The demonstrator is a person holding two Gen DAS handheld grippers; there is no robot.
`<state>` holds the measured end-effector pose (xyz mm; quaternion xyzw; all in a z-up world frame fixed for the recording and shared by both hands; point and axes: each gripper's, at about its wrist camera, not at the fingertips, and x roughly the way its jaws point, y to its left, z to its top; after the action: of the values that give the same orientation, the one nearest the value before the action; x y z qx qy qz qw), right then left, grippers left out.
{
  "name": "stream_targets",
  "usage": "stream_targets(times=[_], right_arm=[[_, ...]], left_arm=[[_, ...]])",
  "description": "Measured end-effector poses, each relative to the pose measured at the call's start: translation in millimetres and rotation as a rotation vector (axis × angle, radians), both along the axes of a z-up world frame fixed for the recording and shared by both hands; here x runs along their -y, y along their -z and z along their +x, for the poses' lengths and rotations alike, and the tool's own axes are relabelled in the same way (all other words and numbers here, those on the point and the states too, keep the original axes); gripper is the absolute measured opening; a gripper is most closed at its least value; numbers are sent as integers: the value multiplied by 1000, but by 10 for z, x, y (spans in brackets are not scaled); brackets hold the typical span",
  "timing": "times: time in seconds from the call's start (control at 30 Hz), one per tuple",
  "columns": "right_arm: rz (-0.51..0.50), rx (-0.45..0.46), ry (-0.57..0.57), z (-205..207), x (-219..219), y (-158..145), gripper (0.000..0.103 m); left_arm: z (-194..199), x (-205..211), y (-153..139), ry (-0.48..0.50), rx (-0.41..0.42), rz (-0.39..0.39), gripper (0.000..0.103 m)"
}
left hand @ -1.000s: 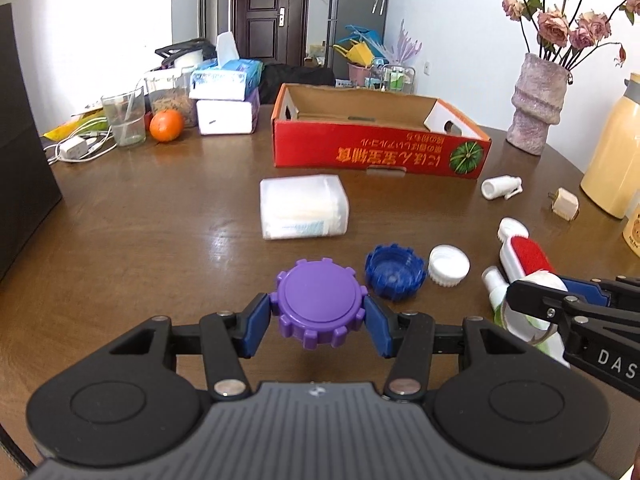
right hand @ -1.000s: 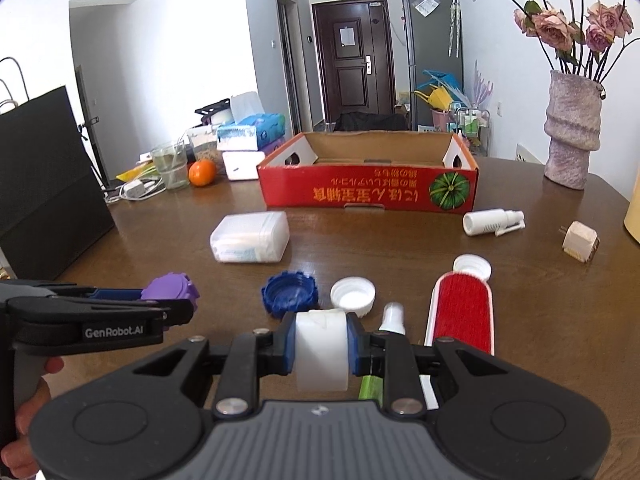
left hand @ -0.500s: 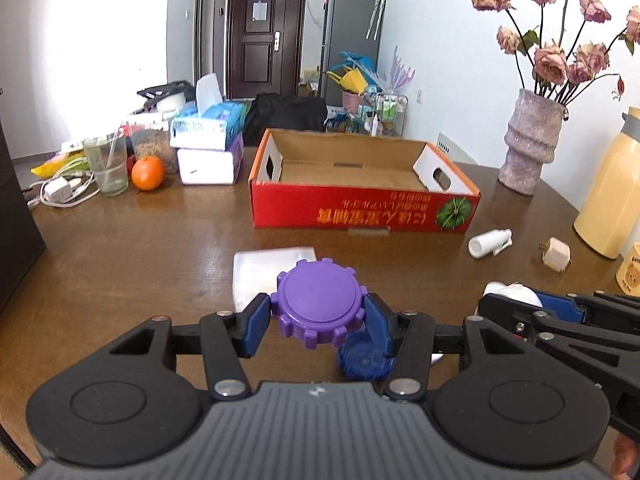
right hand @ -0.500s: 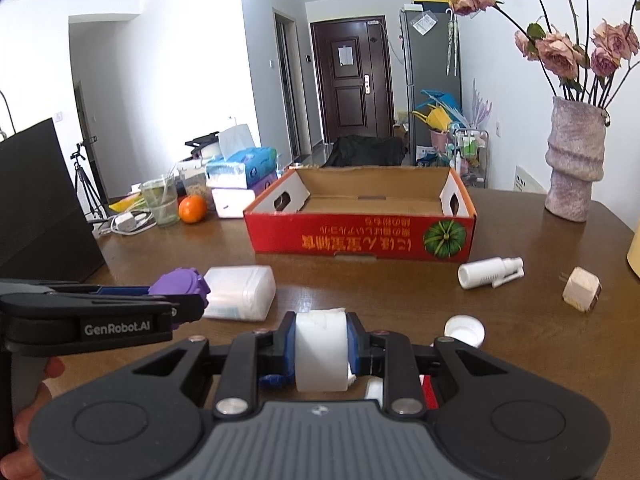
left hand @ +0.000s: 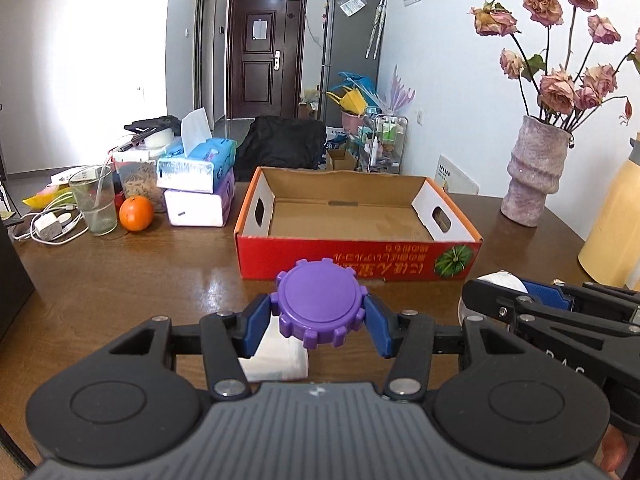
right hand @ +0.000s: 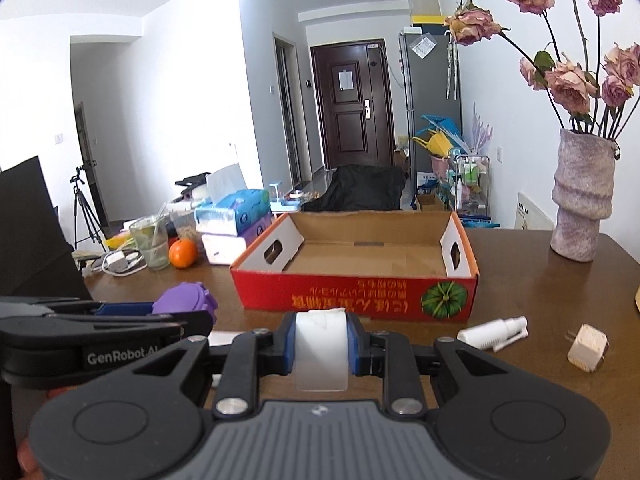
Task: Organize rigid objects
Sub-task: 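Carry the purple cap and tape roll over the red cardboard box with both grippers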
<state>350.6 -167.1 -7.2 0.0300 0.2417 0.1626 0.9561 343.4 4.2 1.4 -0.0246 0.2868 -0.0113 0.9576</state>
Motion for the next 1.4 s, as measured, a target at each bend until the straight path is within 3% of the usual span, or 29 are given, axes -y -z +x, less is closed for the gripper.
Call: stream_targets(times=[0.67,1.4], right_arm=[[11,47,7,610,1,-97,24],[-8,32,21,1511,27,-38,24]], left_arm=[[595,35,-46,-39,16,-13,53],[1486,109,-35,-111,51,-13,53]])
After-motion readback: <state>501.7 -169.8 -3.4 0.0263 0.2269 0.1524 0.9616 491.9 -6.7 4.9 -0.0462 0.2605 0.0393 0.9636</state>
